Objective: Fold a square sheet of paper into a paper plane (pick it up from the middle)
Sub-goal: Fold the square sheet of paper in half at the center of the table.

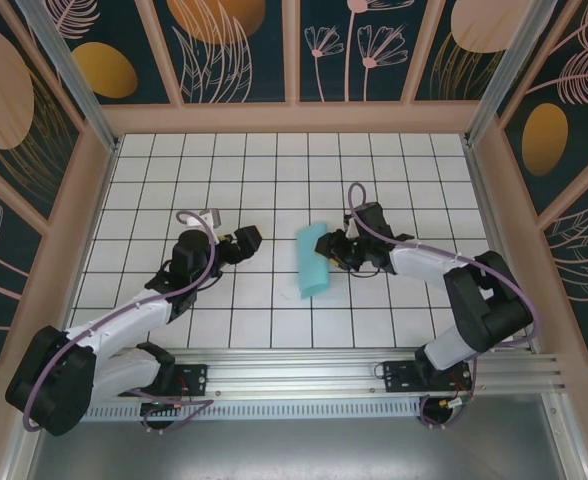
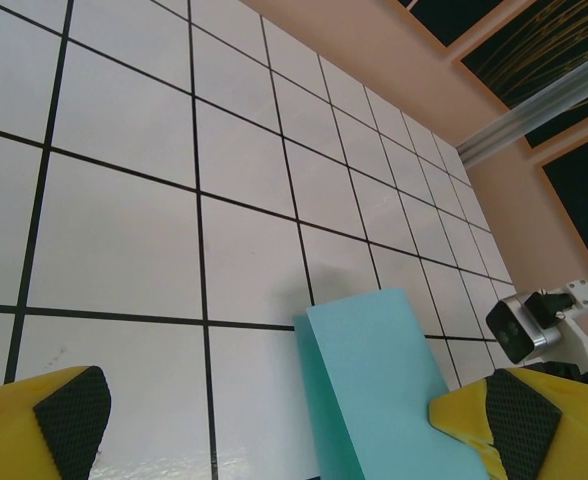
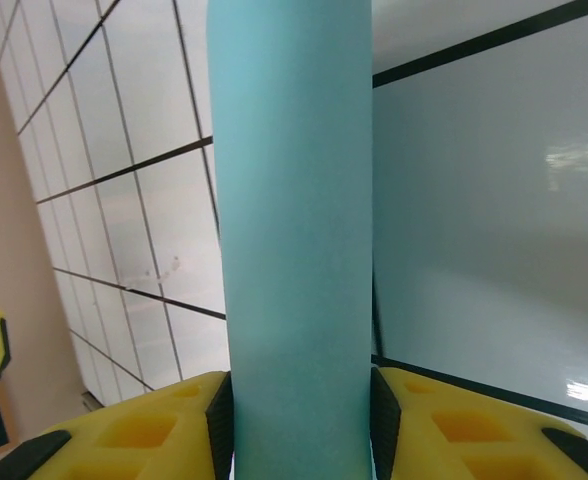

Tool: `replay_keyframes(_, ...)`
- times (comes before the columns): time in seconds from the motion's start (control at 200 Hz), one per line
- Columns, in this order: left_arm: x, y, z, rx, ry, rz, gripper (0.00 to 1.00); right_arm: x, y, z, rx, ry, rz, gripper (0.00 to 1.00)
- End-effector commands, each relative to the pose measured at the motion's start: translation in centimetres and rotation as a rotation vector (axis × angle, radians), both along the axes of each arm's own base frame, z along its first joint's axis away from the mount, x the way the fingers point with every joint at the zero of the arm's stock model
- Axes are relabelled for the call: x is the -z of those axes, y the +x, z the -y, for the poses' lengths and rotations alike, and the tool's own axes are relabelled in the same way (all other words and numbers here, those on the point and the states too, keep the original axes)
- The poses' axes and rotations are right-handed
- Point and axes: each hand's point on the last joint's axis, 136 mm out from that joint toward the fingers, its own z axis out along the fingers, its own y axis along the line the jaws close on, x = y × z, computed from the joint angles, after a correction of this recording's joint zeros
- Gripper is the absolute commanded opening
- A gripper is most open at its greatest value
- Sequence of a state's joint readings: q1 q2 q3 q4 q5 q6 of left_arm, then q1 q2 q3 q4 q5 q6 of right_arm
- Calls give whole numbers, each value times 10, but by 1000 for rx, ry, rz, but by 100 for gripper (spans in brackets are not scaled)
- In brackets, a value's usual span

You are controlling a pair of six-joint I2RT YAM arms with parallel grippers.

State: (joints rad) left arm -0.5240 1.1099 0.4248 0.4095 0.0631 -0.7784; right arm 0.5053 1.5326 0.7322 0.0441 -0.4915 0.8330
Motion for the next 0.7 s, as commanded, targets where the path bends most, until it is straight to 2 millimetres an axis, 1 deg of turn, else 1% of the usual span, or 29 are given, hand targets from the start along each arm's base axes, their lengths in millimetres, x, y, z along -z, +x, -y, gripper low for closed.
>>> replay_keyframes(0.0,-9,2,8,35,3,16,99,-11,12,-18,24,62,15,43)
replay_keyframes(0.065,-9,2,9,42,2,13,98,-10,14,-23,27,69,15,42)
replay_keyframes(0.125,-9,1,10,45,2,11,98,-8,18,-23,46,64,15,43)
replay_keyframes(0.14,-9,1,10,46,3,12,98,-6,15,-27,35,56,15,43)
replay_keyframes(0.17,-8,1,11,50,3,10,99,-1,15,-28,38,36,14,43)
replay_keyframes(0.29,-6,1,15,74,9,-1,98,20,12,-22,47,-64,-11,45)
replay_keyframes(0.39,-5,1,20,104,12,-9,99,26,10,-17,51,-119,-4,46)
replay_keyframes(0.43,-4,0,22,114,13,-12,99,27,10,-12,61,-145,-1,50)
replay_keyframes(0.505,-2,0,24,127,15,-17,99,28,12,-5,74,-190,7,60)
replay_keyframes(0.55,-2,0,26,134,13,-18,99,28,12,-2,77,-207,9,65)
replay_keyframes(0.615,-1,0,28,146,10,-22,98,28,12,1,79,-224,12,67)
replay_keyframes(0.696,0,0,31,162,6,-27,98,31,10,4,71,-244,12,68)
